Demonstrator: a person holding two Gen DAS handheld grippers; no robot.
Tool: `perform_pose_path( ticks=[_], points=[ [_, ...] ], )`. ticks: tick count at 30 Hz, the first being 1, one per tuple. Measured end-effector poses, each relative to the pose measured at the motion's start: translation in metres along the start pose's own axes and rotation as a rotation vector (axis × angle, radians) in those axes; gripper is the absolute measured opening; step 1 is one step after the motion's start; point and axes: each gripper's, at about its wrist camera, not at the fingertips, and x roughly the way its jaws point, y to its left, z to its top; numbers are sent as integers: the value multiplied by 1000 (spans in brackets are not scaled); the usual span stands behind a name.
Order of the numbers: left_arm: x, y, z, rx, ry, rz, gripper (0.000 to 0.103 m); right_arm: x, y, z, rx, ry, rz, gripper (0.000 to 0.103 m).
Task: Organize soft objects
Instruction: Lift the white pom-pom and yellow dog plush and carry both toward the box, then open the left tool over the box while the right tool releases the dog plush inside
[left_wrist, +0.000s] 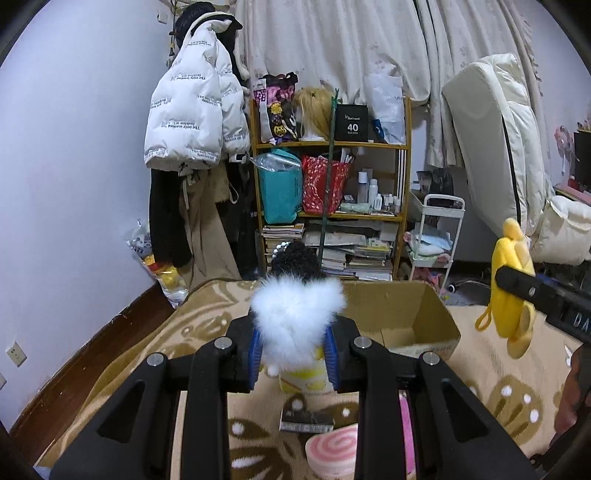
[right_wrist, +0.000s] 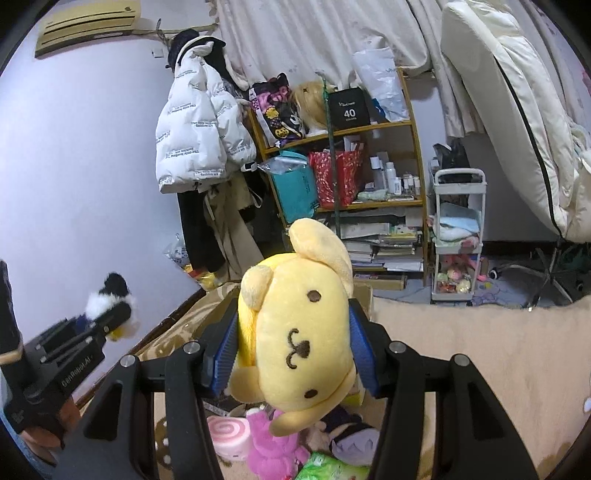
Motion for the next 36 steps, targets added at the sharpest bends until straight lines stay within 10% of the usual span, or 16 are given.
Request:
perform_pose_path(
  ticks=[17,36],
  points=[
    [44,-23,46,91,-83,-63,27,40,8,42,-92,-90,-28,58],
    [137,-28,-8,81,145,-56,28,110,-18,3,-82,55,-32,59]
  ],
)
